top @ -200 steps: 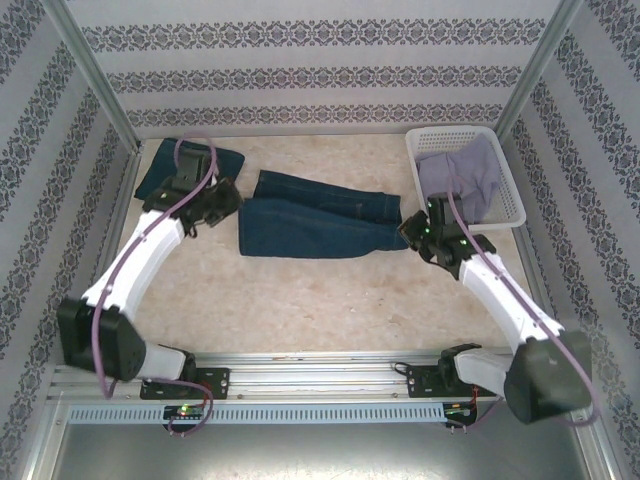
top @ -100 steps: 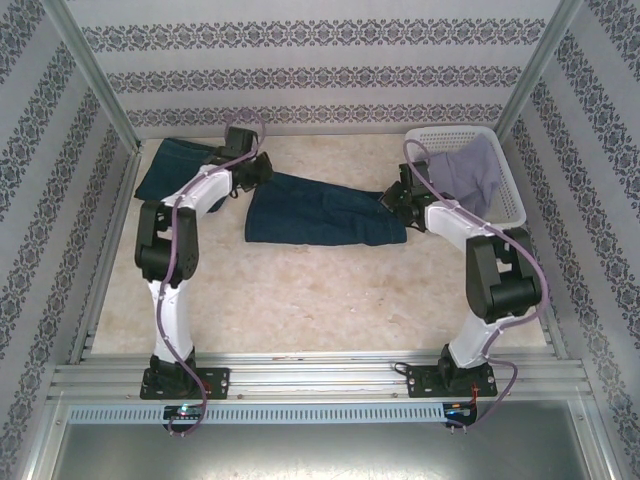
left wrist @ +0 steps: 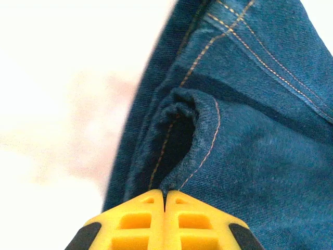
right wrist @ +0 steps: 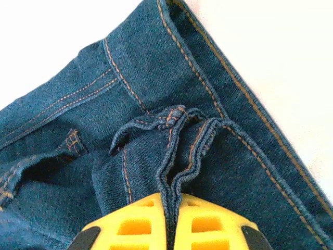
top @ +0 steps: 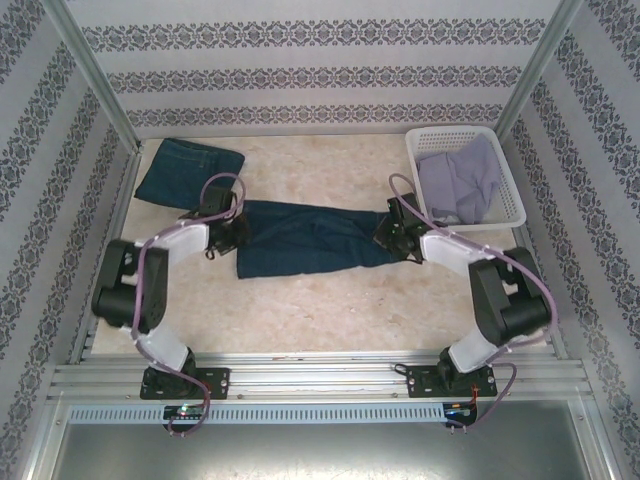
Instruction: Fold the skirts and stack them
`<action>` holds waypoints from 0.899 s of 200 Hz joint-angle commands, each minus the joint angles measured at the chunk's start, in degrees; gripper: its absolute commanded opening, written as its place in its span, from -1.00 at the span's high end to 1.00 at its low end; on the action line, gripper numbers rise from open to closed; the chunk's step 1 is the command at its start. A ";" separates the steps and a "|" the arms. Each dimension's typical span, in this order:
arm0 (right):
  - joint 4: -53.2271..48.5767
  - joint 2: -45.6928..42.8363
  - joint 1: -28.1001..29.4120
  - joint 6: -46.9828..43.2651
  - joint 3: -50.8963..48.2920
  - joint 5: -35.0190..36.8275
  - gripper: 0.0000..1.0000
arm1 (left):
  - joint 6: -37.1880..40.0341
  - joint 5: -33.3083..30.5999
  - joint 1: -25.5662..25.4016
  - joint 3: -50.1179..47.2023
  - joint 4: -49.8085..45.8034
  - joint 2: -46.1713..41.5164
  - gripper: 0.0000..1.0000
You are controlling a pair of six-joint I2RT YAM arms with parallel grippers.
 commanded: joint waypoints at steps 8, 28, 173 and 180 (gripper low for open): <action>-6.42 -6.85 0.34 1.49 -3.02 -0.06 1.00 | -0.95 -6.65 0.99 -2.95 -8.06 -11.54 1.00; -7.67 -8.19 -1.23 0.04 -1.70 1.13 1.00 | -0.56 -8.46 1.59 -0.63 -11.55 -15.38 1.00; -9.28 -18.76 -0.87 -6.28 -1.33 -1.00 -0.95 | -0.41 0.16 -0.56 9.65 -20.51 -17.60 -1.00; -7.78 -19.44 -0.11 -6.36 -2.49 -2.24 -0.95 | -1.64 2.43 -2.20 8.35 -18.60 -17.76 -1.00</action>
